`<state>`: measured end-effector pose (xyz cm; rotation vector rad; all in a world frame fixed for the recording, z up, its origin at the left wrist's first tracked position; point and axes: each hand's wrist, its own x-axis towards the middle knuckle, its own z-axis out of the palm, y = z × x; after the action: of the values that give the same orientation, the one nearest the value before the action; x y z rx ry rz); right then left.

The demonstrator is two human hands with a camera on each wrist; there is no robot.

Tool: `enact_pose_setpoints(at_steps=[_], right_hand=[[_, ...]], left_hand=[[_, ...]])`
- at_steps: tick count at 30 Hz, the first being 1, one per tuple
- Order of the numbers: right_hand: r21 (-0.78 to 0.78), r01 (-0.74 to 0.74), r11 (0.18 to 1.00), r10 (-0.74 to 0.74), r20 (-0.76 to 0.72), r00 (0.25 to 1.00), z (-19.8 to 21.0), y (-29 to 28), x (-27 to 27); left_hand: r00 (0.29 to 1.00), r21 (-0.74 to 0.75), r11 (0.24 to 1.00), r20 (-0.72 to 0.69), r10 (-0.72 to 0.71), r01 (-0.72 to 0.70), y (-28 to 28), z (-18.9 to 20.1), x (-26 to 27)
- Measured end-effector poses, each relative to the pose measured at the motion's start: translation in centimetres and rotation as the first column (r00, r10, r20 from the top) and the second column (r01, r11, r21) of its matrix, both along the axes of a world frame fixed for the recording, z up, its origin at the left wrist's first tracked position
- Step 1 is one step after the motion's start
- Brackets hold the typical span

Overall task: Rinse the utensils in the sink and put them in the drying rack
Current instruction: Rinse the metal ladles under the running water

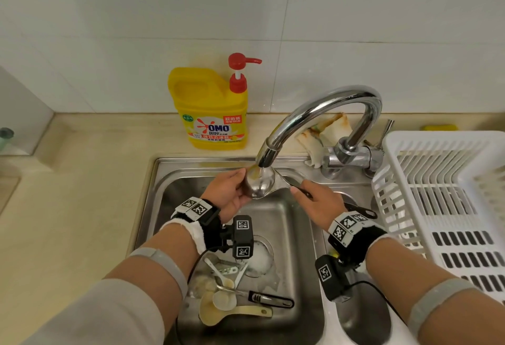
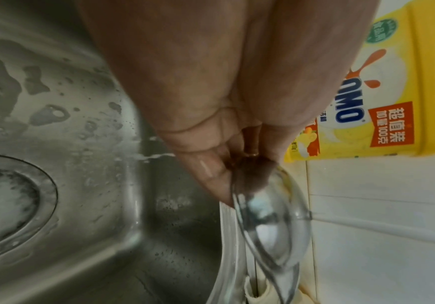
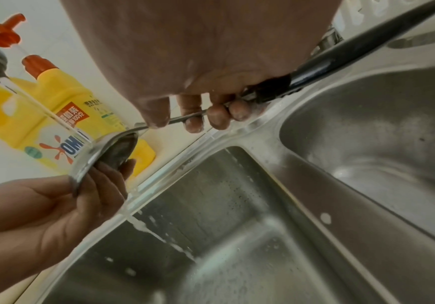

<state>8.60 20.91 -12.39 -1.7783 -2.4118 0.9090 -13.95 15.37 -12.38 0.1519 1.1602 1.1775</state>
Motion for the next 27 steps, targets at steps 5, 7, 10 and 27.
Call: enact_pose_setpoints(at_steps=[5,7,10,27], right_hand=[[-0.024,-0.050,0.998,0.051,0.043,0.998,0.2,-0.7,-0.7],[-0.026,-0.059,0.998,0.060,0.054,0.997,0.2,-0.9,-0.8],[0.002,-0.076,0.997,0.075,0.078,0.994,0.3,-0.9,-0.8],[0.061,-0.108,0.992,0.102,0.089,0.991,0.3,-1.0,-1.7]], left_hand=[[0.995,0.002,0.996,-0.040,-0.093,0.093,0.1,0.4,0.7],[0.979,0.015,0.993,-0.165,-0.116,0.120,0.2,0.0,0.9],[0.874,0.074,0.974,-0.461,-0.156,0.213,0.6,-0.8,0.9],[0.807,-0.023,0.975,-0.557,-0.196,0.221,0.2,-0.9,0.5]])
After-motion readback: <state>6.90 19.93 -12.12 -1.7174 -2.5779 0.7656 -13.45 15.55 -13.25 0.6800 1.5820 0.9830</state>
